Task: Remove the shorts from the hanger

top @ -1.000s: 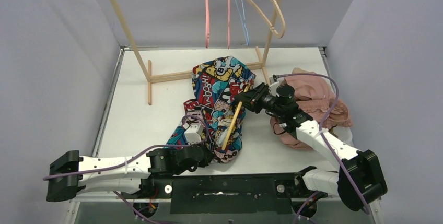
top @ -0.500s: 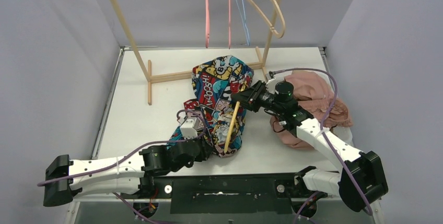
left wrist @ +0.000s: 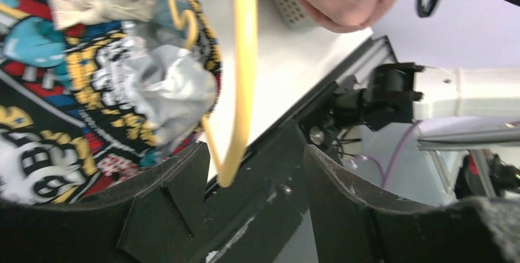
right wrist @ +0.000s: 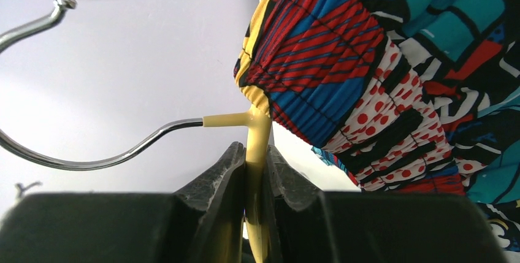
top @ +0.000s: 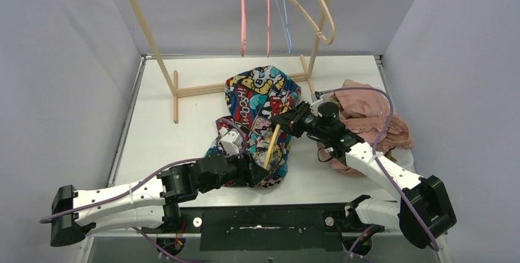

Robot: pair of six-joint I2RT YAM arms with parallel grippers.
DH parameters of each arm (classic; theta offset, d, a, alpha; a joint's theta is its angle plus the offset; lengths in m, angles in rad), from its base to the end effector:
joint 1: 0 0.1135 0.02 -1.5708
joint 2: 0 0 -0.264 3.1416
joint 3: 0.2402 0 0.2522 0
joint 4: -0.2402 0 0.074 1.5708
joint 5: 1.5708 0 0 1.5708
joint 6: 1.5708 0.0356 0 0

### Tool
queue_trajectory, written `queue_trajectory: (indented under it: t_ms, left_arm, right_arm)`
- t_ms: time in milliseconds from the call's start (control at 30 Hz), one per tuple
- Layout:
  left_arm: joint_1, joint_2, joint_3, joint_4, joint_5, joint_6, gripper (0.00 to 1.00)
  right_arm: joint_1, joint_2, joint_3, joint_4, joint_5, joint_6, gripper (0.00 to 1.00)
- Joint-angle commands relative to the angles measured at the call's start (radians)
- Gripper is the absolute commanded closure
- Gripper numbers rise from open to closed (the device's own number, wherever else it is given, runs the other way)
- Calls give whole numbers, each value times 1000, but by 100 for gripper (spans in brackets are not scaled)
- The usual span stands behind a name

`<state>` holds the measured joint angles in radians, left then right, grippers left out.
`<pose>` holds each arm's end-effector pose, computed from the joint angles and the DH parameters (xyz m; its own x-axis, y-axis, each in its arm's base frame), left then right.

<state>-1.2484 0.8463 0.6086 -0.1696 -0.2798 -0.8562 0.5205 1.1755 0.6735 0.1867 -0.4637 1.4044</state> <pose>0.0716 -0.1834 0.2690 -0.7101 -0.1655 -0.6843 0.4499 0.6410 -0.6219 0.2199 0.1444 0.2590 -0.8470 0.5312 -0.0207 0.1306 0.2456 0.9605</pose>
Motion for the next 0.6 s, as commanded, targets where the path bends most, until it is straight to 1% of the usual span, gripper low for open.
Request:
queue_trajectory:
  t_ms: [0, 167, 233, 300, 333, 367, 433, 467, 567]
  left_arm:
    - [1, 41, 28, 150, 154, 38, 43]
    - [-1, 113, 81, 53, 130, 63, 43]
    - [-2, 154, 112, -29, 80, 64, 44]
    - [-2, 203, 146, -102, 32, 72, 49]
    - [-2, 228, 164, -134, 9, 73, 55]
    - [-2, 250, 181, -149, -3, 78, 67]
    - [-1, 279, 208, -159, -6, 96, 95]
    - [-1, 285, 216, -162, -11, 96, 100]
    - [-2, 259, 218, -162, -39, 80, 100]
  right_arm:
    - [2, -13, 37, 80, 28, 1, 100]
    - [6, -18, 39, 74, 35, -4, 99]
    - [6, -20, 46, 74, 32, -7, 99]
    - [8, -23, 55, 71, 31, -12, 98]
    - [9, -25, 62, 66, 31, -20, 98]
    - [11, -27, 70, 53, 31, -29, 98]
    - [15, -28, 88, 19, 27, -56, 96]
    - [17, -29, 101, -8, 24, -76, 93]
    - [22, -37, 157, -174, 48, -180, 82]
